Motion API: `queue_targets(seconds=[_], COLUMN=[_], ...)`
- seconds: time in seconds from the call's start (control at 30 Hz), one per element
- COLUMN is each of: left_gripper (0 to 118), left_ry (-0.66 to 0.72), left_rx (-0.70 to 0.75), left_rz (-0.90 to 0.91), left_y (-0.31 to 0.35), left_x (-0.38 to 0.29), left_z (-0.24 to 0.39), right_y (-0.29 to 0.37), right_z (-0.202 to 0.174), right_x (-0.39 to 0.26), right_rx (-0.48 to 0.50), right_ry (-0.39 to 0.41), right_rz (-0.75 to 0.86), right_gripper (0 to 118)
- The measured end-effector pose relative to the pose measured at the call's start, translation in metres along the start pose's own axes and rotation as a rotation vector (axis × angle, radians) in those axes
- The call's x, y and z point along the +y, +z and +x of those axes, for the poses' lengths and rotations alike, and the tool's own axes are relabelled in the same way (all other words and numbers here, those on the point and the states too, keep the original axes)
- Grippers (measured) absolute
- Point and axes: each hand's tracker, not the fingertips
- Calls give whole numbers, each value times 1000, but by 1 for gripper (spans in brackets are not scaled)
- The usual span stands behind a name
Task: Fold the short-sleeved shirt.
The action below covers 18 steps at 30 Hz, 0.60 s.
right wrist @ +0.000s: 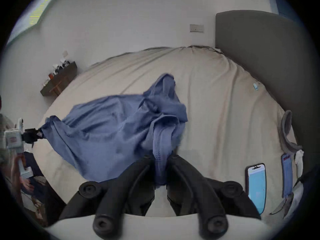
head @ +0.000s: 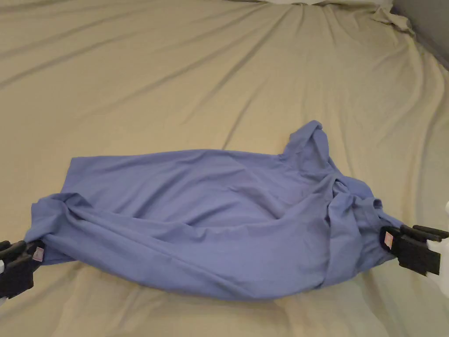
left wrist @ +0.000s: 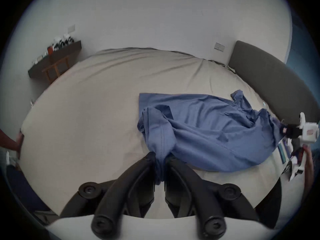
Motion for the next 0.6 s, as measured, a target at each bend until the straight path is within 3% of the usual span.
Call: queue_targets(seconds=[0.23, 0.53, 0.57, 0.6], left_gripper=[8, 8, 20, 43], left_ry=[67, 148, 157, 166], left_rx=[8, 17, 12, 10], left_rz=[-132, -206, -202, -208], left_y=[9, -3, -3, -3], left_x=[-68, -111, -111, -109], left_z=[-9, -16, -17, -19], right_y=[29, 0, -2, -2], right_z=[16, 32, 32, 30], right_x=[-62, -120, -121, -120], right_rx=[-36, -82, -81, -81], right_ry=[-47, -88, -88, -84], right_rz=[-83, -184, -186, -183], right_gripper=[13, 13, 13, 24])
